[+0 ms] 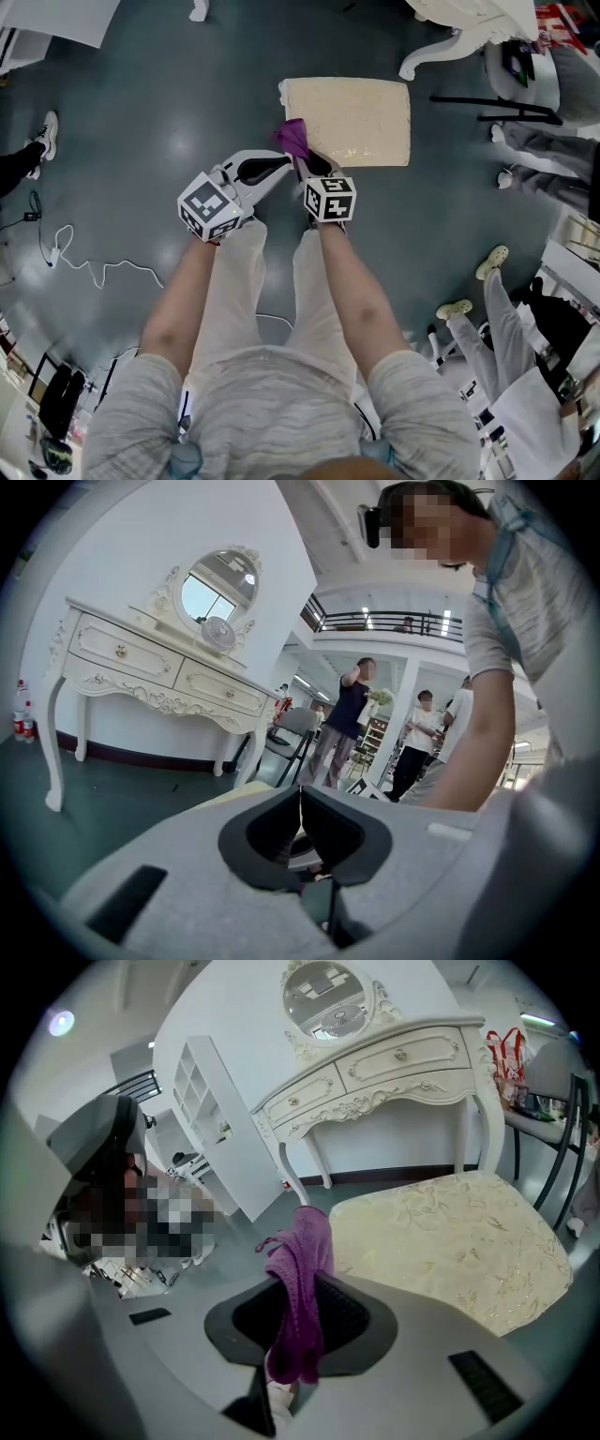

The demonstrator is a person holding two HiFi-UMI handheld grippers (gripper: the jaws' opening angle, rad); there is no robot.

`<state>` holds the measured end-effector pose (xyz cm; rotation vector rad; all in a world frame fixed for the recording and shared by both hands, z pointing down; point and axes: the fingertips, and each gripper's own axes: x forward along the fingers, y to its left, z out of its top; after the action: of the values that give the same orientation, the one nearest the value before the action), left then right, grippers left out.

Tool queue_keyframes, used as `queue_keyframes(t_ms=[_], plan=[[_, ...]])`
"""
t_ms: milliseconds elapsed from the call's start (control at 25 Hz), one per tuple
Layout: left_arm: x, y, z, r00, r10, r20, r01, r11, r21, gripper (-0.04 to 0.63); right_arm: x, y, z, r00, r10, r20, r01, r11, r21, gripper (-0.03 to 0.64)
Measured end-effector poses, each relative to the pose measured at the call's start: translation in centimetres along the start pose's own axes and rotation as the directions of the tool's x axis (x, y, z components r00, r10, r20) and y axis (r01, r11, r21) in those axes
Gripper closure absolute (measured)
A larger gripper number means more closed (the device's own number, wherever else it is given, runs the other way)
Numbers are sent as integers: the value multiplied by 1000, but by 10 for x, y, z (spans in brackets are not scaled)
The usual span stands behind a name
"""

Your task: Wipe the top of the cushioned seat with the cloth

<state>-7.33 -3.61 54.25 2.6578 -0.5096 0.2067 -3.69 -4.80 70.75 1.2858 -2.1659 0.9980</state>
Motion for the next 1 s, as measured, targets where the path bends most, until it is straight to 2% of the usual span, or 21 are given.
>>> queue_keyframes(t_ms=[480,1000], plan=[[2,-39,75,1000,-20,7,20,1000,18,581,-70,24,73,997,38,61,-38,999,3,543],[5,-87,190,997,-24,70,21,999,42,581,-188,37,173,984,67,163,-61,997,-42,543]])
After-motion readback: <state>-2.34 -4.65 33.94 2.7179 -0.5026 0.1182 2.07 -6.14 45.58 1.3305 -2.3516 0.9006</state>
